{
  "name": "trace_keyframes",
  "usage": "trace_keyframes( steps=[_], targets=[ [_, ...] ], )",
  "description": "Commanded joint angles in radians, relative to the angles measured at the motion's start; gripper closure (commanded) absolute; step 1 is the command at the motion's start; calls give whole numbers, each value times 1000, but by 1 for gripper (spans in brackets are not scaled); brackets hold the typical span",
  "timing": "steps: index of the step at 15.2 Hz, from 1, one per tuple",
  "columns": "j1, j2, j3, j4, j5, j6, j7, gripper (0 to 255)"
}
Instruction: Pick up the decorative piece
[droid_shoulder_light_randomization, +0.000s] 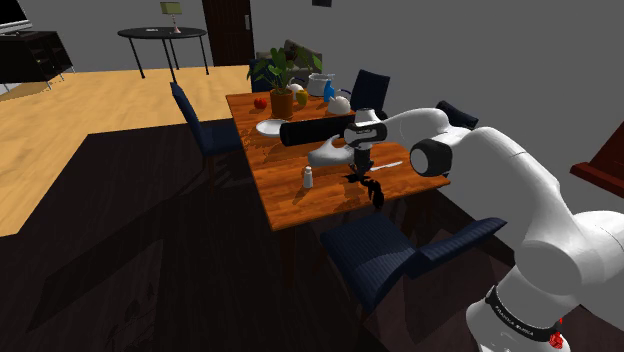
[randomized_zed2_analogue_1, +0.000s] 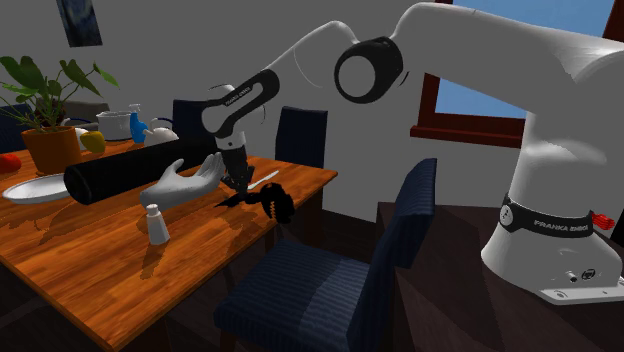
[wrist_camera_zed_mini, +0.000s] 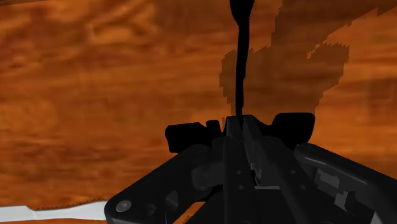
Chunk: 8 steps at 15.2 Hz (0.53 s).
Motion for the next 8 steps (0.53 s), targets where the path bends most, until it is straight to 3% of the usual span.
trace_keyframes(
  steps=[1, 8],
  targets=[
    [0, 0, 0, 1, 0, 0, 0, 255],
    [4, -42, -1, -39, -1, -3, -1, 255]
  ],
)
